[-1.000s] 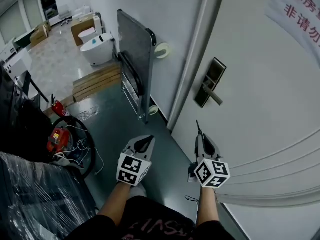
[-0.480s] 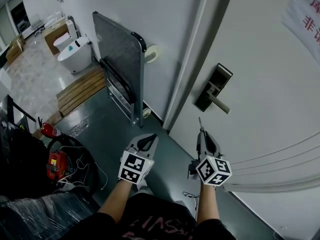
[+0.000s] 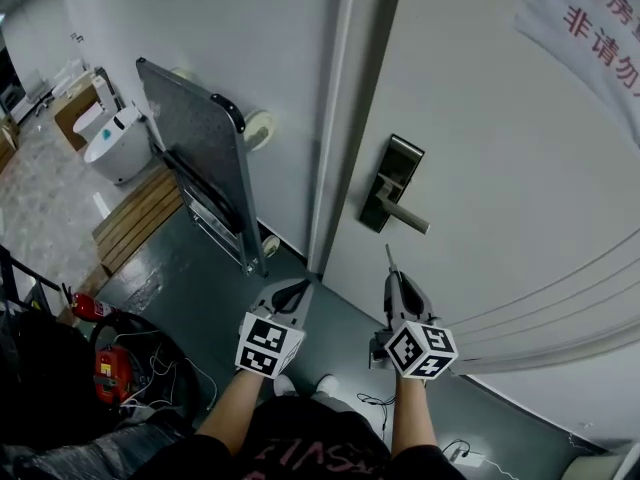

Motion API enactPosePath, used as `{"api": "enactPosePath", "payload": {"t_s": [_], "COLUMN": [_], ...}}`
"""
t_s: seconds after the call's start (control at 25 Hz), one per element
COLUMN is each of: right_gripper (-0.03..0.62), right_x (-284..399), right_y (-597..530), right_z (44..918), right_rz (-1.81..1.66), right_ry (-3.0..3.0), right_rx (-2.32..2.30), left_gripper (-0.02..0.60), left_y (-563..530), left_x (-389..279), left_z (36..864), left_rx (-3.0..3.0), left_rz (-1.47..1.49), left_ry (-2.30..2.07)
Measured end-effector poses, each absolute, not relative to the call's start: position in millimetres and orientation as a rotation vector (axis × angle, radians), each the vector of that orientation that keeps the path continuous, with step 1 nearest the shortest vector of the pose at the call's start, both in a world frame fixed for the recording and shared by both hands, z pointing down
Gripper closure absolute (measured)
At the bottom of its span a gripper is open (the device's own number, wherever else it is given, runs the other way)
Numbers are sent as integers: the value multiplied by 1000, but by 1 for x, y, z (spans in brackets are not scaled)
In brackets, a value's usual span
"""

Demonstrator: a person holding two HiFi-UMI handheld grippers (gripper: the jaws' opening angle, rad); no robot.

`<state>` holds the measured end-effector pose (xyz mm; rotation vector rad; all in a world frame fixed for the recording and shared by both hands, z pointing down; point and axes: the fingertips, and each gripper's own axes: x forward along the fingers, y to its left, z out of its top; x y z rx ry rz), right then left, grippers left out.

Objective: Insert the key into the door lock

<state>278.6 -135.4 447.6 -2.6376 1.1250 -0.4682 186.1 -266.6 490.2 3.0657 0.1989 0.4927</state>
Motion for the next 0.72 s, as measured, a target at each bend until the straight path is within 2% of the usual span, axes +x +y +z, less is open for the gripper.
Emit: {"api": "enactPosePath", "payload": {"t_s": [0.32, 0.72], "right_gripper": [514, 514], "right_x": [298, 309], "right_y": [-118, -134], "right_z": [446, 453], "right_rz": [-456, -499], "right_ry": [1129, 1011], "right_rx": [-2570, -2440], "left_gripper": [570, 569], "left_y": [-243, -259], "left_x": [221, 225], "left_z": [475, 481], "left_rx": [3128, 3128], "left_rz": [481, 502], "left_ry": [215, 272]}}
